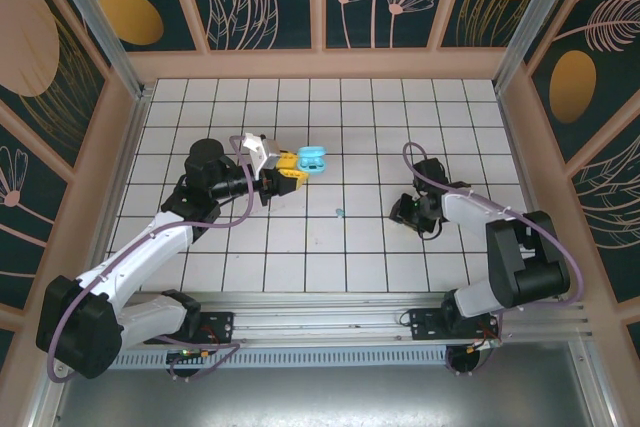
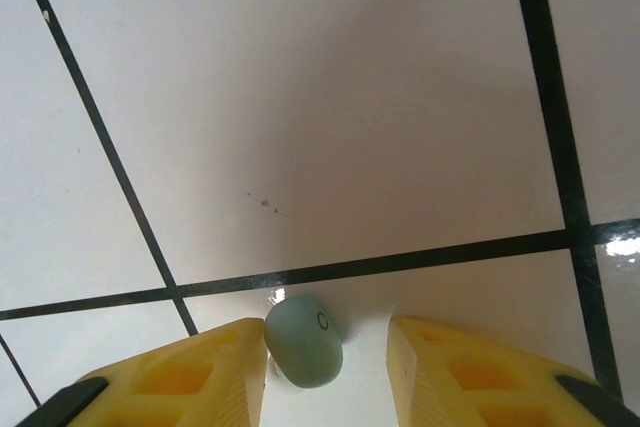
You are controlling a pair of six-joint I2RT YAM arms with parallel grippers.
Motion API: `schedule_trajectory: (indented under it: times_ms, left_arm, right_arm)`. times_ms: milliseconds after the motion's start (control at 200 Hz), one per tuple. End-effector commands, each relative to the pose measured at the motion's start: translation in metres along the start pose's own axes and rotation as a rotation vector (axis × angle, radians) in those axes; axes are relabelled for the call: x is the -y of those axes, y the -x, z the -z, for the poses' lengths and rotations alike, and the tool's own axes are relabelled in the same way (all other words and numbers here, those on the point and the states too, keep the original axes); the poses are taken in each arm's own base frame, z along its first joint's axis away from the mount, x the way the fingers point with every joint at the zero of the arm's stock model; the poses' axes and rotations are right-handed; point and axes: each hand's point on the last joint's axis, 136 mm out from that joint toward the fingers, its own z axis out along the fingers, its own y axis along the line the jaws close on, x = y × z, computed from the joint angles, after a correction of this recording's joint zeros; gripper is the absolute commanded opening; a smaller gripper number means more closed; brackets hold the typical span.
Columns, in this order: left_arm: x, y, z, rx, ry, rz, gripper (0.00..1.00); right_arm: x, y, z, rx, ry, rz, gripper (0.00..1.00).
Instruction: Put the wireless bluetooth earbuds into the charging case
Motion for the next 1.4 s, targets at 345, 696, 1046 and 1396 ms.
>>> schedule_trajectory:
  times_ms: [345,696,1046,1396]
  left_arm:
    - [0.001,0.005,0.006,0.015,0.012,-0.019,0.00]
    - [0.001,0.006,0.006,0.018,0.012,-0.021,0.00]
    - [0.000,0.007,0.006,0.020,0.014,-0.025,0.00]
    - [-0.002,0.008,0.003,0.023,0.015,-0.025,0.00]
  right_arm:
    - [-0.018,0.002,-0.003,-0.014,-0.051,0.127,0.21]
    - [-0.029,0.016,0.023,0.044,-0.077,0.186,0.15]
    - [-0.087,0.049,0.126,0.273,-0.075,0.351,0.13]
    - [-0.186,0.033,0.216,0.435,0.024,0.573,0.13]
